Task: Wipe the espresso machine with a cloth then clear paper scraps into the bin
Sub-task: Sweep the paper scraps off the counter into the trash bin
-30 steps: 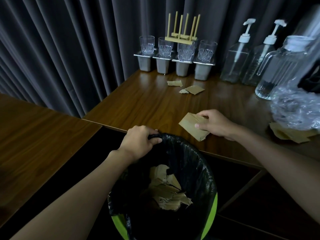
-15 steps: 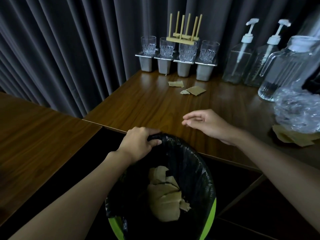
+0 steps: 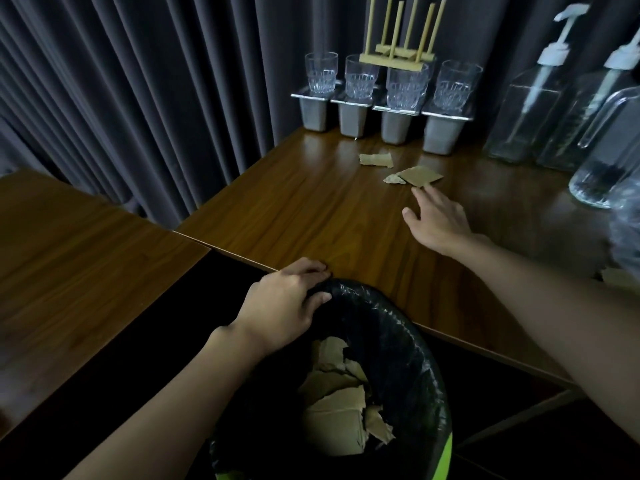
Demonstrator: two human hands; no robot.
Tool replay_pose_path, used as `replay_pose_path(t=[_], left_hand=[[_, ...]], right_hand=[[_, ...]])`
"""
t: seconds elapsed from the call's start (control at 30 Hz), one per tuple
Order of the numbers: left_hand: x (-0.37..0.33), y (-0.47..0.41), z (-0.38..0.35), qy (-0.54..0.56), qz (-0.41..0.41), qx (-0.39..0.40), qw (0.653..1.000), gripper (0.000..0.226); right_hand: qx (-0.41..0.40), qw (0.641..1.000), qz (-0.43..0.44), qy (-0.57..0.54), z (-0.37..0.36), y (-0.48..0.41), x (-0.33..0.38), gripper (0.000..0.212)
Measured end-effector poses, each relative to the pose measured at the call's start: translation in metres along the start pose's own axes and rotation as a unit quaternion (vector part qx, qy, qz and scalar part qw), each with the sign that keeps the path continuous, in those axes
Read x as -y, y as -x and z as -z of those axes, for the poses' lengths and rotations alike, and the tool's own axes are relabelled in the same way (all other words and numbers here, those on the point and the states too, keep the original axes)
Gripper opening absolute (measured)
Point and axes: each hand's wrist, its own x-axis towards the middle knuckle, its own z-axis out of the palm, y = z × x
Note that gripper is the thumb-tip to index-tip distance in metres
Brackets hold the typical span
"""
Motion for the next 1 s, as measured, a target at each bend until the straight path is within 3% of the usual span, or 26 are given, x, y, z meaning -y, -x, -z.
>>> replay_pose_path(t=[0.3,0.47,0.63,0.87,1.0], left_hand=[[-0.002,0.01,-0.017,0.052,0.023,-0.036,0.998,0.05],[-0.001,0.009,-0.018,0.058,0.021,-0.045,0.997,0.05],[-0.001,0.009,-0.019,0.052,0.011,-0.056,0.997,0.049],[0.002,0.003,-0.015,0.056,0.002,-0.054,0.997,0.048],[0.004,0.001,-0.014,0.058,-0.003,-0.052,0.997,0.047]], right_hand=[[0.022,0.999,-0.016,0.024,0.001,-0.031,-0.001,0.059],[-0.054,0.994,0.047,0.082,0.005,-0.014,0.006,0.046],[-0.037,0.997,0.064,0.005,0.007,0.001,0.001,0.038],[-0.056,0.989,0.133,0.032,0.013,0.033,0.0,0.034],[-0.06,0.992,0.107,0.006,0.014,0.044,0.003,0.03]])
